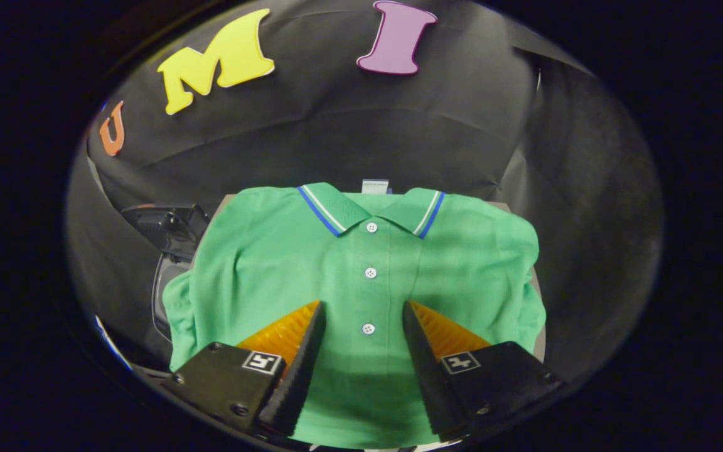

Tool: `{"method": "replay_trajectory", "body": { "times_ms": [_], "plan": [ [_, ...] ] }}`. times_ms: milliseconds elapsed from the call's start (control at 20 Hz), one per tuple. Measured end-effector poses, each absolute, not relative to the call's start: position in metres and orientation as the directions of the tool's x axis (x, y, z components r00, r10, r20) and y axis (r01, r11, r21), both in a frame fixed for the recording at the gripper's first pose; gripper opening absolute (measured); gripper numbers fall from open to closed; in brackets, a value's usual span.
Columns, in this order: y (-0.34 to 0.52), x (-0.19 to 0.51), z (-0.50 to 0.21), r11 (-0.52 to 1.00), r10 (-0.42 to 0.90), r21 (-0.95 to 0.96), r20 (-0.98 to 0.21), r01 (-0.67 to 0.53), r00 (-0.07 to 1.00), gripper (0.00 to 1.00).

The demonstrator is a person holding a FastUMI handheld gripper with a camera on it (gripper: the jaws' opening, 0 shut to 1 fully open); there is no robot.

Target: Put the clothes into the washing machine and then close the washing machine lid.

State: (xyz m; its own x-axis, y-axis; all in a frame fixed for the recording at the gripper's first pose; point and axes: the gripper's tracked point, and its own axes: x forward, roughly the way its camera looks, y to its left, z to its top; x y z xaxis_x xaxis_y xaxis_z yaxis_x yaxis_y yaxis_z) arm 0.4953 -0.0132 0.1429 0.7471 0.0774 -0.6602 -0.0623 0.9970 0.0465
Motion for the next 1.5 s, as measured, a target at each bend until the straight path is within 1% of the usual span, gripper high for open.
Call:
{"method": "replay_trajectory", "body": {
  "times_ms": [400,500,700,950,1200,1500],
  "plan": [
    [-0.012,0.490,0.147,0.997,0.076,0.057,-0.646,-0.052,0.760,0.16],
    [-0.012,0.487,0.147,0.996,0.091,0.066,-0.627,-0.063,0.774,0.10],
    [-0.005,0.471,0.147,0.988,0.141,0.136,-0.568,-0.077,0.811,0.06],
    [0.013,0.438,0.164,0.983,0.166,0.151,-0.454,-0.108,0.875,0.06],
    [0.041,0.391,0.220,0.972,0.212,0.167,-0.308,-0.167,0.928,0.06],
    [0.089,0.327,0.285,0.951,0.281,0.175,-0.143,-0.255,0.949,0.05]
  ]
}}
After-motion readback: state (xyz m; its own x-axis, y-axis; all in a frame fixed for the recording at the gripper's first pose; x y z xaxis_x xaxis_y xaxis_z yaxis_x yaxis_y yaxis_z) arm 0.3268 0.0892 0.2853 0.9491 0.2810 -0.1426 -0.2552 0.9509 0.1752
